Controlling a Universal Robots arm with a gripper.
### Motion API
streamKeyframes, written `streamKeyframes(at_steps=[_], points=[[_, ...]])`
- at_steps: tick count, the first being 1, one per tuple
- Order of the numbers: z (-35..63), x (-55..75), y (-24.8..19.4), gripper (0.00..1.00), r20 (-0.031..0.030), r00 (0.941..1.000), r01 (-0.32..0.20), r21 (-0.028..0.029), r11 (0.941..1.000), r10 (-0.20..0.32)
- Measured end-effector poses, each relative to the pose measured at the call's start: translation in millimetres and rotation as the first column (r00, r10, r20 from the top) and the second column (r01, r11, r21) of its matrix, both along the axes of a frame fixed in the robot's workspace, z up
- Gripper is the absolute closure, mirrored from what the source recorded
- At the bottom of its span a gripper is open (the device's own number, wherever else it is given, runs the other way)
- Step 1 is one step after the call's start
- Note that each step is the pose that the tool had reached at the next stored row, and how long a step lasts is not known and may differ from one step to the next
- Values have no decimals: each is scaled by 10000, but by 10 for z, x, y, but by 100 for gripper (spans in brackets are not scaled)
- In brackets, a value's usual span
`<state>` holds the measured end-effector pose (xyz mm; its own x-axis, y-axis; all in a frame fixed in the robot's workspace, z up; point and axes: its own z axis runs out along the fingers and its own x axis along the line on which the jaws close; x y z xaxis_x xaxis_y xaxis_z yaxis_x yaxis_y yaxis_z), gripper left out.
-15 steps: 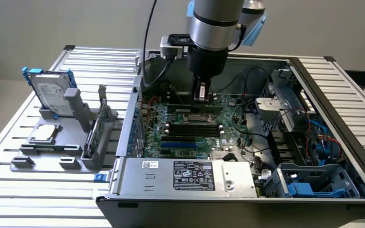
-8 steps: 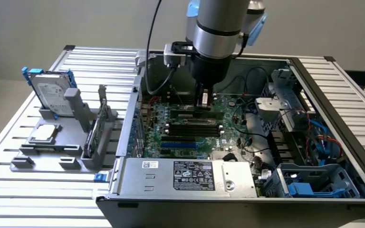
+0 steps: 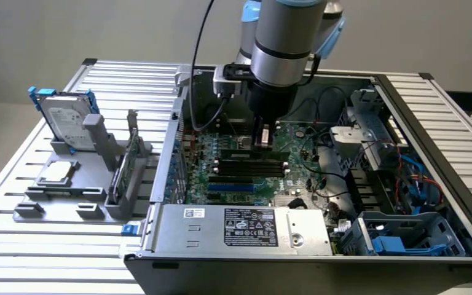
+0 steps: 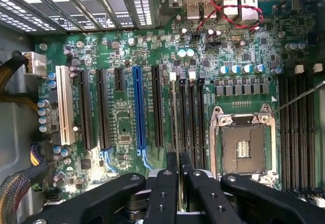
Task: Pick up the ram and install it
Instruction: 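Insert the ram into the slot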
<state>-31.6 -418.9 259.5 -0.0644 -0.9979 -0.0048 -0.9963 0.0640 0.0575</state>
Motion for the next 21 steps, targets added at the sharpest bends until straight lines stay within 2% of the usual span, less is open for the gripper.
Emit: streamKeyframes(at_steps=[10,21], points=[[-181,-1,-1,86,1,10000,-1,0,10000,1],[-195,-7,14,86,4,10000,0,1,10000,0]])
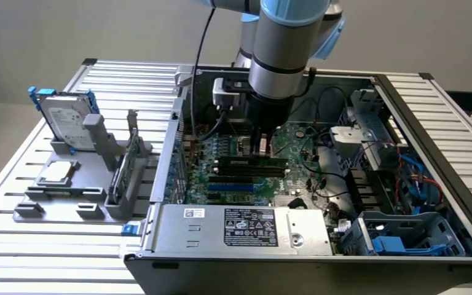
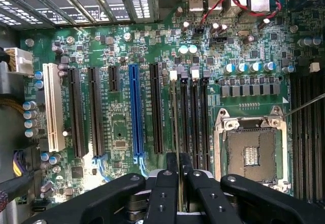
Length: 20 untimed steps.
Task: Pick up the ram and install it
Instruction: 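Insert the ram into the slot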
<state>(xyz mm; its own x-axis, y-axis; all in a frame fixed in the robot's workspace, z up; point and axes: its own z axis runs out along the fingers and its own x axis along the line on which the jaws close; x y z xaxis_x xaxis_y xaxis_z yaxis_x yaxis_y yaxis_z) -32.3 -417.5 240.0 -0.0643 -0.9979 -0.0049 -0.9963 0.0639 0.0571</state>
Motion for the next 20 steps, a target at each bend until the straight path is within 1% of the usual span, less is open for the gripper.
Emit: streamKeyframes(at_steps=[2,6,8,16,20], points=[[-7,-2,6,86,18,10000,1,2,10000,-1],[-42,-15,12,86,102,9999,-7,0,10000,7],[-59,-25,14,86,121,9999,-12,0,10000,12],[-89,-26,44,86,128,9999,-85,0,10000,85],[-99,-26,45,86,128,9999,-101,-8,9999,101]])
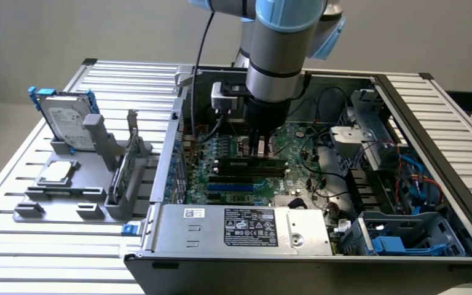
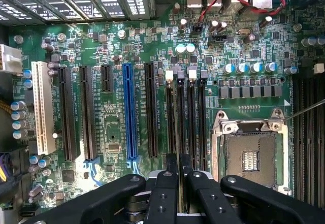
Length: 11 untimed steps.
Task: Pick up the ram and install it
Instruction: 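Insert the ram into the slot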
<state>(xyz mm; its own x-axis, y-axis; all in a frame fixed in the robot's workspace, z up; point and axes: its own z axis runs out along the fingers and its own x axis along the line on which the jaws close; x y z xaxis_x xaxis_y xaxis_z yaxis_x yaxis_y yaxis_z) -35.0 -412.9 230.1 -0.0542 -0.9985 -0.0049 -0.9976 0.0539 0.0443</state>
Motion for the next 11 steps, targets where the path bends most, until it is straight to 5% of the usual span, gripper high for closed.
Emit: streamKeyframes(at_steps=[11], points=[[-18,0,0,86,-8,10000,14,-39,10000,-15]])
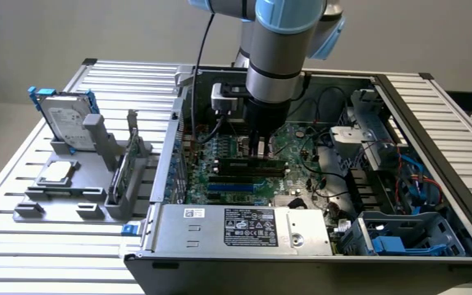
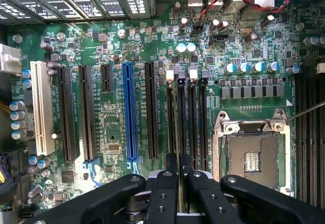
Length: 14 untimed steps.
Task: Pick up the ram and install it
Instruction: 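Insert the ram into the slot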
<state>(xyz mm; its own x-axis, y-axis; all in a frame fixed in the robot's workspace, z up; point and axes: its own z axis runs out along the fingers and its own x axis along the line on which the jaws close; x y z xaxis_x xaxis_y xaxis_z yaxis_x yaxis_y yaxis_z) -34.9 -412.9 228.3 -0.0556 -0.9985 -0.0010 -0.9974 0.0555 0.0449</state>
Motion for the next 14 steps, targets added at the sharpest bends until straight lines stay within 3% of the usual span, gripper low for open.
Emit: streamKeyframes(at_steps=[7,14], points=[[-10,-1,-1,86,-1,10000,73,-53,10000,-73],[-25,4,0,86,1,10000,96,-55,9999,-96]])
